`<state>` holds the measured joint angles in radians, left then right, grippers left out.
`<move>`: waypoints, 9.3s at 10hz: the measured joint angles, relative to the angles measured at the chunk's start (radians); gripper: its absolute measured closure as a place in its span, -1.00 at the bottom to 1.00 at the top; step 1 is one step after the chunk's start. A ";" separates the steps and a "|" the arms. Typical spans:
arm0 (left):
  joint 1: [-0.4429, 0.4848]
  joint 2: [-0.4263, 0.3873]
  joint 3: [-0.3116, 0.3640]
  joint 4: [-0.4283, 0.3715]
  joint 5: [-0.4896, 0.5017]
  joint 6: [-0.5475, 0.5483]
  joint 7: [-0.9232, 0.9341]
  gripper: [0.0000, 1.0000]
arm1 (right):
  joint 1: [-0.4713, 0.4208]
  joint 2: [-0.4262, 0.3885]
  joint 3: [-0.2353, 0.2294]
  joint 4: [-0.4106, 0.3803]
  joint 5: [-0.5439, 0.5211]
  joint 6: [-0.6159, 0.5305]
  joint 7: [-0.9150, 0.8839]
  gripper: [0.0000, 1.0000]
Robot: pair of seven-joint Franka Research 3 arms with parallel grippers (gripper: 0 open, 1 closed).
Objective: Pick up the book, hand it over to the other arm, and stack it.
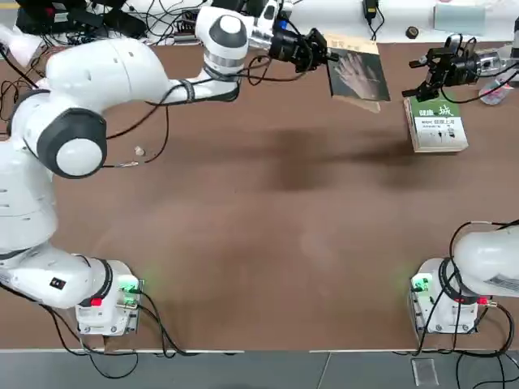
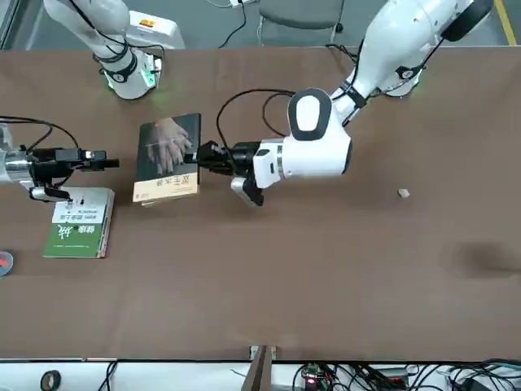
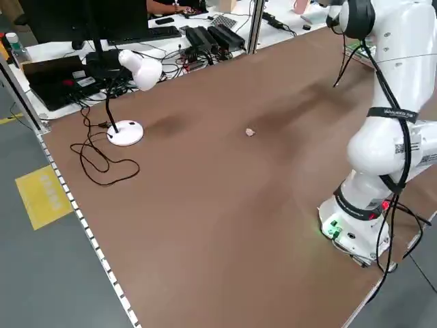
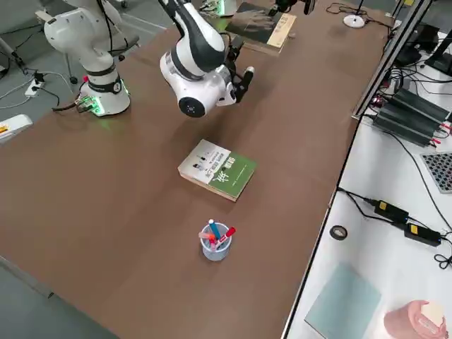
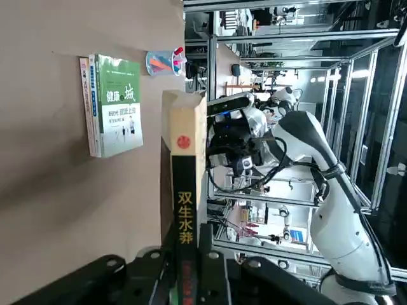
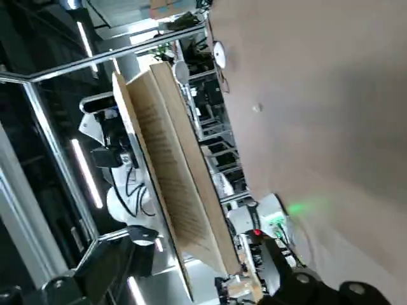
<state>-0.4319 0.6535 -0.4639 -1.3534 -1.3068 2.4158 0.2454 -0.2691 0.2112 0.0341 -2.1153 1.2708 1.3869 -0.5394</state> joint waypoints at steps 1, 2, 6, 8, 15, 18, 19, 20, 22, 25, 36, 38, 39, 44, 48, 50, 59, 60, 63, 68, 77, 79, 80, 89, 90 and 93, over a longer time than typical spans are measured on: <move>-0.019 0.007 0.000 0.007 0.000 0.022 0.000 0.68 | 0.002 0.000 0.001 -0.008 0.005 0.000 -0.012 -1.00; -0.035 0.013 0.000 0.014 0.000 0.038 0.000 0.68 | 0.004 0.000 0.003 -0.013 0.006 0.000 -0.027 -1.00; -0.050 0.025 0.002 0.025 0.000 0.051 0.000 0.68 | 0.012 0.003 0.007 -0.018 0.008 0.000 -0.079 -1.00; -0.050 0.027 0.003 0.030 0.000 0.051 0.001 0.68 | 0.012 0.003 0.007 -0.018 0.008 0.000 -0.088 -1.00; -0.062 0.030 0.003 0.042 0.000 0.052 0.007 0.68 | 0.010 0.039 0.003 -0.018 0.007 -0.028 -0.205 -1.00; -0.070 0.032 0.003 0.042 0.000 0.060 0.007 0.68 | 0.010 0.049 0.003 -0.017 0.008 -0.047 -0.218 -1.00; -0.073 0.032 0.003 0.042 0.000 0.064 0.007 0.68 | 0.010 0.049 0.003 -0.016 0.009 -0.054 -0.222 -1.00; -0.076 0.032 0.003 0.042 0.000 0.067 0.007 0.68 | 0.010 0.049 0.003 -0.016 0.011 -0.058 -0.228 -1.00; -0.082 0.032 0.003 0.042 0.000 0.080 0.007 0.68 | 0.010 0.049 0.003 -0.015 0.022 -0.063 -0.239 -1.00; -0.090 0.032 0.003 0.043 0.000 0.088 0.007 0.68 | 0.015 0.049 0.005 -0.015 0.023 -0.066 -0.261 -1.00; -0.096 0.032 0.002 0.054 0.000 0.094 0.007 0.68 | 0.078 0.051 0.002 -0.016 0.025 -0.052 -0.255 0.13; -0.096 0.034 0.003 0.054 0.000 0.094 0.007 0.68 | 0.075 0.051 -0.003 -0.016 0.028 -0.060 -0.231 0.52; -0.096 0.036 0.003 0.054 0.000 0.094 0.007 0.68 | 0.073 0.051 -0.005 -0.016 0.030 -0.067 -0.223 0.62; -0.097 0.038 0.001 0.058 0.000 0.094 0.006 0.18 | 0.071 0.051 -0.030 -0.014 0.039 -0.115 -0.171 0.65; -0.100 0.038 -0.001 0.070 0.000 0.115 0.006 -0.59 | 0.071 0.051 -0.076 -0.013 0.039 -0.160 -0.165 0.67; -0.105 0.038 -0.001 0.074 0.000 0.126 0.006 -0.98 | 0.071 0.052 -0.102 -0.002 0.038 -0.174 -0.152 0.67; -0.115 -0.021 0.017 -0.024 0.264 0.373 0.000 -1.00 | -0.093 0.186 -0.159 0.230 -0.194 -0.305 -0.129 0.67; -0.088 -0.036 0.020 -0.059 0.323 0.365 -0.001 -1.00 | -0.109 0.212 -0.159 0.258 -0.221 -0.317 -0.139 0.67; 0.067 -0.093 0.024 -0.117 0.520 0.121 -0.009 -1.00 | -0.141 0.280 -0.159 0.336 -0.290 -0.351 -0.160 0.67; 0.317 -0.240 0.024 -0.115 0.971 -0.402 -0.158 -1.00 | -0.162 0.358 -0.158 0.506 -0.387 -0.414 -0.152 0.67; 0.579 -0.356 0.026 -0.146 1.289 -0.737 -0.187 -1.00 | -0.228 0.480 -0.141 0.747 -0.437 -0.483 -0.158 0.67; 0.651 -0.369 0.026 -0.171 1.306 -0.737 -0.183 -1.00 | -0.244 0.519 -0.140 0.782 -0.438 -0.483 -0.204 0.67; 0.679 -0.373 0.026 -0.177 1.327 -0.737 -0.182 -1.00 | -0.249 0.539 -0.139 0.794 -0.438 -0.483 -0.232 0.67; 0.645 -0.559 0.123 -0.405 1.399 -0.626 -0.199 -1.00 | -0.291 0.623 -0.139 0.817 -0.532 -0.449 -0.470 0.67; 0.537 -0.597 0.238 -0.431 1.399 -0.652 -0.203 -1.00 | -0.295 0.627 -0.139 0.818 -0.545 -0.440 -0.490 0.67; 0.228 -0.690 0.576 -0.460 1.398 -0.738 -0.207 -1.00 | -0.301 0.640 -0.139 0.819 -0.574 -0.410 -0.526 0.67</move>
<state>-0.2034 -0.0368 0.1123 -1.8130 0.0913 1.6775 0.0388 -0.5703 0.8507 -0.1053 -1.2962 0.6964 0.9770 -1.0656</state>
